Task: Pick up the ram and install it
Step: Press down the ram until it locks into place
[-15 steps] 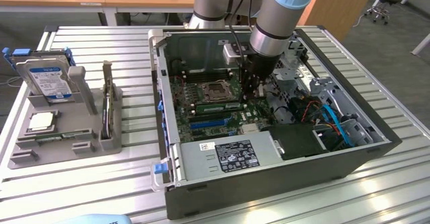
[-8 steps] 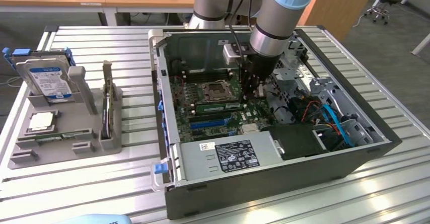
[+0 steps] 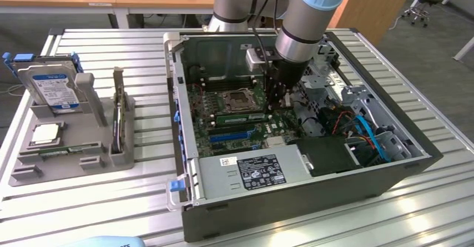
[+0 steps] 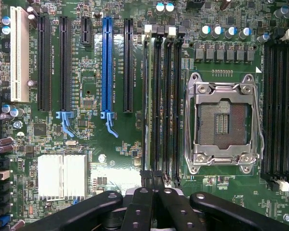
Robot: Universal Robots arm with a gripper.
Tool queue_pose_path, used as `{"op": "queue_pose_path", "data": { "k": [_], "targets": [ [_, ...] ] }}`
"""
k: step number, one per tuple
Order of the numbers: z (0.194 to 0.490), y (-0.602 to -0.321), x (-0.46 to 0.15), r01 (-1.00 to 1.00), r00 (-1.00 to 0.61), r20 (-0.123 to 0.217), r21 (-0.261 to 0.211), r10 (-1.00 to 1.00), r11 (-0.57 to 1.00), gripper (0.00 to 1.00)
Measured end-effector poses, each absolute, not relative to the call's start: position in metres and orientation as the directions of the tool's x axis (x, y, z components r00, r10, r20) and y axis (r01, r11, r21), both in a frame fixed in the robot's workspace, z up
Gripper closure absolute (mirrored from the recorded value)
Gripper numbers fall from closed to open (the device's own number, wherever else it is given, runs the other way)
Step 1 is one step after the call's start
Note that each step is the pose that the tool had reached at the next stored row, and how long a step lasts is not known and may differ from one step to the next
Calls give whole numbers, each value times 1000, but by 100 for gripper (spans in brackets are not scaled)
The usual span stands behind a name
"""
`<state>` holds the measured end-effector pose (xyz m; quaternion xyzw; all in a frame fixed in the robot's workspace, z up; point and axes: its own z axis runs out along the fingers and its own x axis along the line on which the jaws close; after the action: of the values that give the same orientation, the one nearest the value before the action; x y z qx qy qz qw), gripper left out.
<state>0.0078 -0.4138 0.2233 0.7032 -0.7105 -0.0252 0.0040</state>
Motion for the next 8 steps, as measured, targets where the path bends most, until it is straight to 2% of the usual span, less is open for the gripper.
{"op": "queue_pose_path", "data": {
  "k": [8],
  "targets": [
    [223, -414, 8, -999, -11, -30, 42, -999, 10, 90]
  ]
}}
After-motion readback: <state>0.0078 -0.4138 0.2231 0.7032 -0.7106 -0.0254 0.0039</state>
